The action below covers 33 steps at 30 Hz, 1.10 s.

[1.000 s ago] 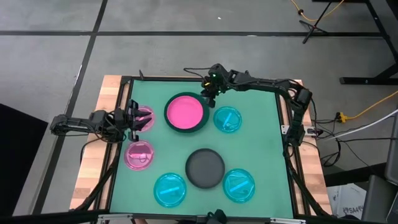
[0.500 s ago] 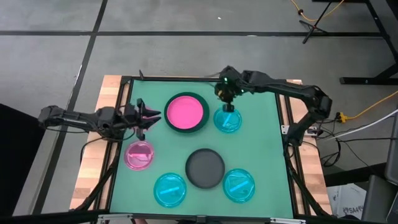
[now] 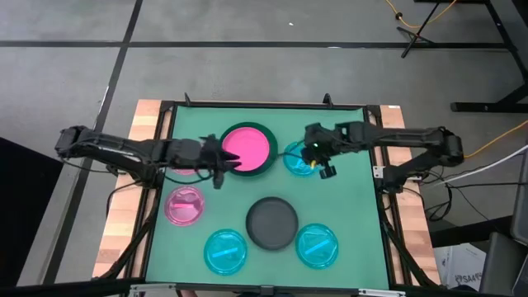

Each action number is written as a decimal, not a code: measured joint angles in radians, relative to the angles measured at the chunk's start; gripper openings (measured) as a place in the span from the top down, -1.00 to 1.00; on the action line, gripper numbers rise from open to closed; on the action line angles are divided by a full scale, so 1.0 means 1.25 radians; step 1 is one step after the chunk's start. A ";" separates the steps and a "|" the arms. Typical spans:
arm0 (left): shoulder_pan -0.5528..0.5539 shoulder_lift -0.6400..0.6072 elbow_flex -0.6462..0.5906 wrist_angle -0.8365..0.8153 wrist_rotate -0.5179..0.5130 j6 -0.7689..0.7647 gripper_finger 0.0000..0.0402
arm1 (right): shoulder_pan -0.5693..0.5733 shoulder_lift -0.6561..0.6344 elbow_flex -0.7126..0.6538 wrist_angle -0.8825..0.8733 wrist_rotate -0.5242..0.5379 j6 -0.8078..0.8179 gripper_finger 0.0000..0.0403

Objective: Stack plastic plates
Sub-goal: Stack the black plate on top of the pink plate

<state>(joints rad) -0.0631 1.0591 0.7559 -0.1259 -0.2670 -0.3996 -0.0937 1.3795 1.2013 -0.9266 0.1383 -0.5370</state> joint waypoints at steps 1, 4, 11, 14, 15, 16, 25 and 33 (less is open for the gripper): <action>0.000 0.026 0.022 -0.024 0.000 -0.017 0.47 | 0.006 -0.016 -0.024 0.017 0.002 0.000 0.70; 0.000 0.102 0.078 -0.059 0.035 -0.074 0.47 | 0.018 -0.066 -0.099 0.074 0.001 -0.001 0.70; 0.000 0.272 0.148 -0.069 0.189 -0.222 0.47 | 0.019 -0.179 -0.266 0.169 0.001 -0.002 0.70; 0.000 0.337 0.165 -0.070 0.250 -0.291 0.47 | 0.019 -0.233 -0.328 0.209 0.001 -0.001 0.70; 0.000 0.357 0.169 -0.070 0.268 -0.312 0.47 | 0.019 -0.249 -0.346 0.221 0.000 0.000 0.70; 0.000 0.376 0.173 -0.069 0.285 -0.334 0.47 | 0.019 -0.265 -0.362 0.235 -0.004 0.003 0.70; 0.026 0.479 0.223 -0.103 0.405 -0.471 0.47 | 0.019 -0.339 -0.433 0.313 -0.063 0.004 0.70; 0.044 0.504 0.224 -0.106 0.452 -0.517 0.47 | 0.019 -0.338 -0.433 0.335 -0.063 -0.017 0.70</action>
<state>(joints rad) -0.0087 1.6897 1.0359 -0.2588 0.2982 -1.0453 -0.0704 0.9573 0.6598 -0.5076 0.0593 -0.5579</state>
